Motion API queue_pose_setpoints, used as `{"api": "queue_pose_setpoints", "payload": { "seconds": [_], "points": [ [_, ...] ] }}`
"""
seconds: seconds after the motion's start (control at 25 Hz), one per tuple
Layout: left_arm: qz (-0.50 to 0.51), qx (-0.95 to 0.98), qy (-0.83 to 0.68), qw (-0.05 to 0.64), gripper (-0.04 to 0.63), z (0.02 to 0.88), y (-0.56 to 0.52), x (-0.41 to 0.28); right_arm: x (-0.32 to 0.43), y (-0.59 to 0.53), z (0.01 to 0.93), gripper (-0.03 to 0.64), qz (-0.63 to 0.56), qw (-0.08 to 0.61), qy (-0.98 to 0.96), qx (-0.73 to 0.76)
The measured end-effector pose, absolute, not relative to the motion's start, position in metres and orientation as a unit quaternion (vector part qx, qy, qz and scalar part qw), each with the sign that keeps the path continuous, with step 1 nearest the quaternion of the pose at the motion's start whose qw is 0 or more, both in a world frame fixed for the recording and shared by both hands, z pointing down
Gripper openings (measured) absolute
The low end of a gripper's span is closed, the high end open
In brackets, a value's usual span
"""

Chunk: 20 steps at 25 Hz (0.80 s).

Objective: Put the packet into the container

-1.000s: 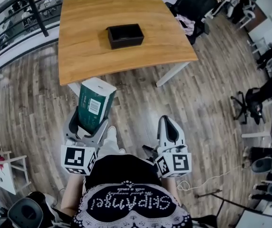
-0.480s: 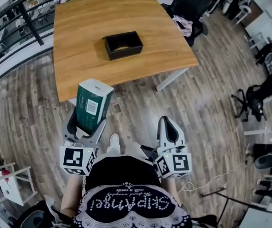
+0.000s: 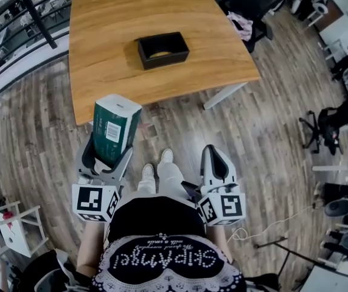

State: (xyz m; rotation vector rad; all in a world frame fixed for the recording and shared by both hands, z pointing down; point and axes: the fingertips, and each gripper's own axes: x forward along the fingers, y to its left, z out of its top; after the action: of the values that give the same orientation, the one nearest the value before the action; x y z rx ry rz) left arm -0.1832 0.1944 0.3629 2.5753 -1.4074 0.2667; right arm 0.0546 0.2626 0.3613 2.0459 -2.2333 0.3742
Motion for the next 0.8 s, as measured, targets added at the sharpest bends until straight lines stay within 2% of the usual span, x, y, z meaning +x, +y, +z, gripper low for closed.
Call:
{"api": "queue_pose_setpoints", "payload": {
  "seconds": [0.48, 0.8],
  "points": [
    [0.096, 0.859, -0.49, 0.109, 0.446, 0.369, 0.159, -0.172, 0.068, 0.221, 0.371, 0.038, 0.138, 0.051, -0.74, 0.656],
    [0.095, 0.849, -0.508, 0.112, 0.446, 0.365, 0.082, -0.129, 0.115, 0.134, 0.368, 0.038, 0.14, 0.054, -0.75, 0.644]
  ]
}}
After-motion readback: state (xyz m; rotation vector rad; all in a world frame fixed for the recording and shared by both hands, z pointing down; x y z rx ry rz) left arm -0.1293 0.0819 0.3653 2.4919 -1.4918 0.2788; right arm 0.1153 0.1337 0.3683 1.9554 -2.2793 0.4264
